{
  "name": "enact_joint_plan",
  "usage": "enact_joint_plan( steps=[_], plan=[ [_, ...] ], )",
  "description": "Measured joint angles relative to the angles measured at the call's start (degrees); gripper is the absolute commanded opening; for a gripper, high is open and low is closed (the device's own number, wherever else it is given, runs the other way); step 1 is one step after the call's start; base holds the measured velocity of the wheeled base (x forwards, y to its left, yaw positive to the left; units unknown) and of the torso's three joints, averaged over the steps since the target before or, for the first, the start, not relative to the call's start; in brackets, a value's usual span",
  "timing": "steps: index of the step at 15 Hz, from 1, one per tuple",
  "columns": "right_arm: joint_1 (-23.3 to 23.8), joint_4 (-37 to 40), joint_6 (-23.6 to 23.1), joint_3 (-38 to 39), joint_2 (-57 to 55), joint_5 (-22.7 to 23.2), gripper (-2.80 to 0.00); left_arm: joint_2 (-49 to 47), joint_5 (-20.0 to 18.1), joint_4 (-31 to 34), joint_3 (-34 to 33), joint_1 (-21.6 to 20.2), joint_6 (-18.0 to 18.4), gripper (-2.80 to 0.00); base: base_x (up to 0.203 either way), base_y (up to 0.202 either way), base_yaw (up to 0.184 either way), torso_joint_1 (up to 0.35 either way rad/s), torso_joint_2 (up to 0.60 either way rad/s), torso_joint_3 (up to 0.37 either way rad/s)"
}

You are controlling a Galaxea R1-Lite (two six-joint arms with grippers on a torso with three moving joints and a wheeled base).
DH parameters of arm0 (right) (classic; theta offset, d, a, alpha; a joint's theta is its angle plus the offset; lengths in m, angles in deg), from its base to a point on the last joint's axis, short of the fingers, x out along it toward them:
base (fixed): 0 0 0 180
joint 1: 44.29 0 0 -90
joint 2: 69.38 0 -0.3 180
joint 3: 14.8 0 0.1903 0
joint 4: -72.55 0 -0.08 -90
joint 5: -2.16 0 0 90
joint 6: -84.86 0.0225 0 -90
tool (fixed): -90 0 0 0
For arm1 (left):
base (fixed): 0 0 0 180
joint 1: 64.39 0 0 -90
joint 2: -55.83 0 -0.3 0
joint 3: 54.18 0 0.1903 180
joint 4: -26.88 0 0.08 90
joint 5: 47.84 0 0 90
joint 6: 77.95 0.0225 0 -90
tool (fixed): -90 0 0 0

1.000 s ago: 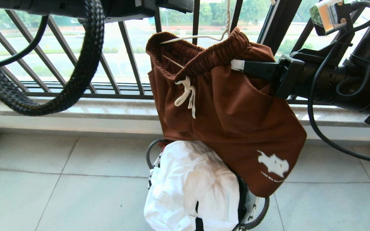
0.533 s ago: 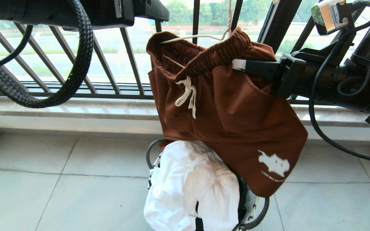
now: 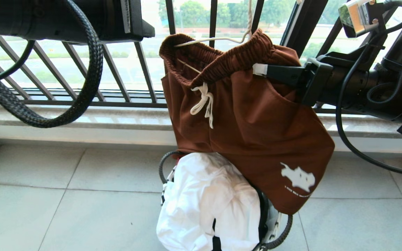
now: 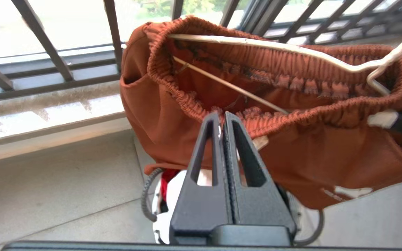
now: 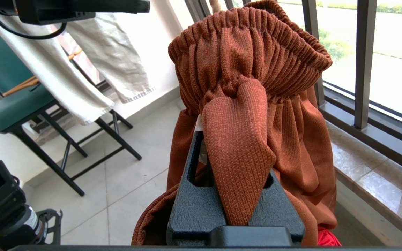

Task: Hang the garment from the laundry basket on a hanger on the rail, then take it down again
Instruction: Hang the clothes on the clothes rack

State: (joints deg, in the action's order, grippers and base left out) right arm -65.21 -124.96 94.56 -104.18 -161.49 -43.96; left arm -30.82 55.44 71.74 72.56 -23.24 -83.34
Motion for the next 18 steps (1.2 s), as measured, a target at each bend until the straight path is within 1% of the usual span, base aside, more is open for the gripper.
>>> enact_joint_plan(
  steps=[2,4,6,9,12,14,15,18],
  plan=[
    [0.3,0.0,0.0,-0.1,0.0,0.0,-2.80,0.0,-0.1,0.0,-1.4,-0.2,-1.2,-2.80,0.000,0.000,0.000,0.000,0.00,0.000],
    [0.4,0.0,0.1,-0.1,0.0,0.0,-2.80,0.0,0.0,0.0,-2.2,-0.4,-1.3,-2.80,0.000,0.000,0.000,0.000,0.00,0.000],
    [0.5,0.0,0.2,-0.1,0.0,0.0,-2.80,0.0,-0.5,-0.1,-3.4,-1.6,-1.2,-2.80,0.000,0.000,0.000,0.000,0.00,0.000],
    [0.5,0.0,0.2,-0.2,0.0,0.0,-2.80,0.5,-3.8,0.0,-5.7,-3.5,-1.3,-2.80,0.000,0.000,0.000,0.000,0.00,0.000],
    [0.6,0.0,0.2,-0.3,0.0,0.0,-2.80,-0.3,-4.0,-0.1,-6.4,-5.8,-1.6,-2.80,0.000,0.000,0.000,0.000,0.00,0.000],
    [0.6,0.0,0.3,-0.4,0.0,0.0,-2.80,-1.4,-4.0,-0.6,-5.8,-7.1,-1.6,-2.80,0.000,0.000,0.000,0.000,0.00,0.000],
    [0.7,0.0,0.3,-0.4,0.0,0.0,-2.80,-2.2,-3.9,-1.5,-5.0,-7.6,-1.7,0.00,0.000,0.000,0.000,0.000,0.00,0.000],
    [0.7,0.0,0.3,-0.4,0.0,0.0,-2.80,-4.4,-4.1,-2.6,-1.7,-8.6,-2.8,0.00,0.000,0.000,0.000,0.000,0.00,0.000]
  ],
)
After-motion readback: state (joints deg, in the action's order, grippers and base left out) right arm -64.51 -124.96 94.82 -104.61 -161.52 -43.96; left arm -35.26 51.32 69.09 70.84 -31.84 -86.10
